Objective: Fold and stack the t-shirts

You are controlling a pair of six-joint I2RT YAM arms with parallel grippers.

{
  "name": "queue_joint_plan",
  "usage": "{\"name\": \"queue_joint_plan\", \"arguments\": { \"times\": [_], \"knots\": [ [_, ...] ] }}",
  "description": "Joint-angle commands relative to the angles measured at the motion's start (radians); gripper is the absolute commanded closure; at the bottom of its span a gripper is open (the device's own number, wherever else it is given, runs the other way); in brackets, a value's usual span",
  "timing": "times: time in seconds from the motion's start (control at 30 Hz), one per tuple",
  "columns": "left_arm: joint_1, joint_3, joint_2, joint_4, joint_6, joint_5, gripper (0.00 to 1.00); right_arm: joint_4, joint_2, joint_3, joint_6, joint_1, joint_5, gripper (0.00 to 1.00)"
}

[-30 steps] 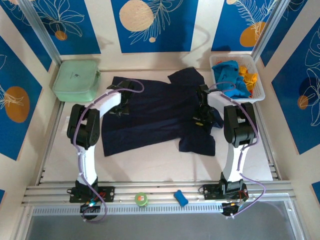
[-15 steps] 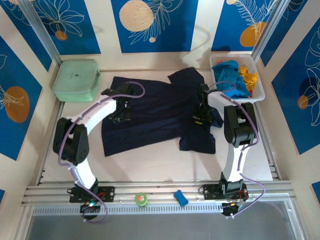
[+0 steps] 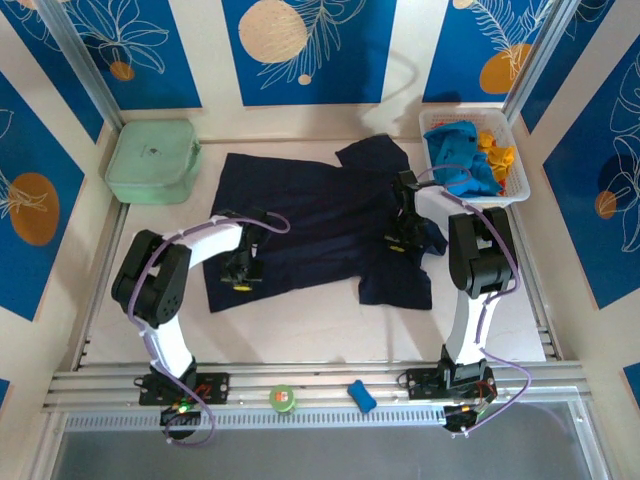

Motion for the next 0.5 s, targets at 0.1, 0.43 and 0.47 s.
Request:
{"name": "queue_joint_plan", "arguments": {
  "times": [0.1, 0.43, 0.47],
  "knots": [
    [0.048, 0.094, 0.132, 0.027, -0.015, -0.134, 1.00, -0.013, -0.048, -0.037, 0.011, 0.002, -0.023, 1.00],
    [0.104, 0.438, 0.328, -0.074, 0.124, -0.304, 1.00, 0.007, -0.079, -0.087, 0.014, -0.009, -0.033, 1.00],
    [0.104, 0.453, 0.336, -0.076, 0.129, -0.309, 1.00, 0.011, -0.077, -0.088, 0.015, -0.009, -0.033, 1.00]
  ]
}}
